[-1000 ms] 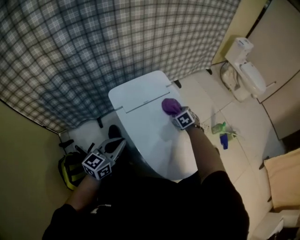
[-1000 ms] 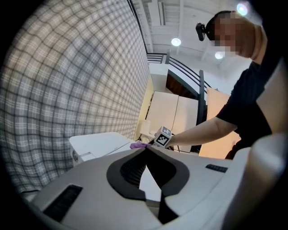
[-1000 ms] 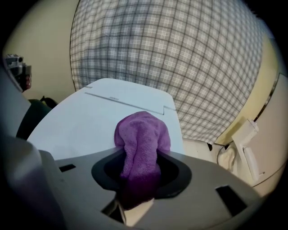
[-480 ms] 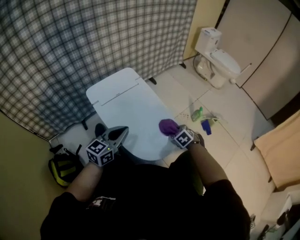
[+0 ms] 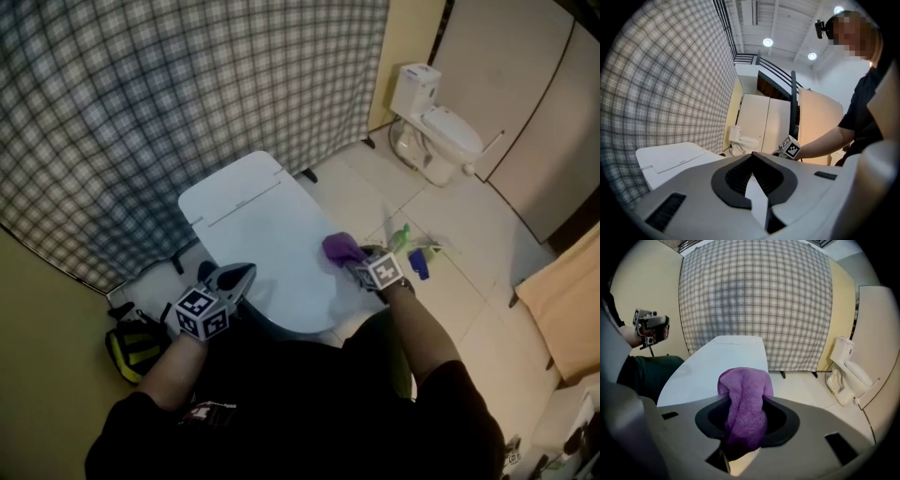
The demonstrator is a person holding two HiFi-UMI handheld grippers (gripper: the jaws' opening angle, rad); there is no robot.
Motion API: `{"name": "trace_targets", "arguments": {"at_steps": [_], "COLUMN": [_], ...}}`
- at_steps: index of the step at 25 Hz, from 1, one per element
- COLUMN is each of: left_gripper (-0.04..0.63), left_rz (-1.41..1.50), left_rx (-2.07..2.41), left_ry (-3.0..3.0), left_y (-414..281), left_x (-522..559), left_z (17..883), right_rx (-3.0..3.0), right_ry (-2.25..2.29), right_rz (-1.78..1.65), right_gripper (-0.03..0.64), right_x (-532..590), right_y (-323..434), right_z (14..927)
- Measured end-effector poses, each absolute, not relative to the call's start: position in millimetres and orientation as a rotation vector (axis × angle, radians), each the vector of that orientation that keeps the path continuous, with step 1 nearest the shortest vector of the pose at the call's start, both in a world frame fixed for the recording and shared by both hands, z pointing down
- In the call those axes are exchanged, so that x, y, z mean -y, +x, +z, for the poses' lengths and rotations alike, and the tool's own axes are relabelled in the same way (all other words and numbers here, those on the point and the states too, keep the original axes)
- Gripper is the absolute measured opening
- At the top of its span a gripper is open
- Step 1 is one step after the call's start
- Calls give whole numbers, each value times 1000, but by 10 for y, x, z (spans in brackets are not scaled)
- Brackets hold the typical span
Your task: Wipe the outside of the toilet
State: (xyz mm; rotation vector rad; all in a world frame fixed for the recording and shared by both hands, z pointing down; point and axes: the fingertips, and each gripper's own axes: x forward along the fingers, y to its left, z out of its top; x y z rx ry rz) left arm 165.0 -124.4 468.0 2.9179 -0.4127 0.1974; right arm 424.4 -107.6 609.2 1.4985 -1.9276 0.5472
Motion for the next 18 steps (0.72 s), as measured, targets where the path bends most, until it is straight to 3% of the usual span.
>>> {"name": "trace_targets", "arguments": {"at_steps": [18], "left_gripper": [6], "left_rz": [167], "left_rx": [660], "left_ry": [2733], "left_y": [357], "left_x": [3012], "left_z": [5198], "right_rx": [1911], "right_ry": [1547], "right_rz": [327], "right_gripper": [146], "right_x": [5029], "right_y": [3792], "right_z": [5832]}}
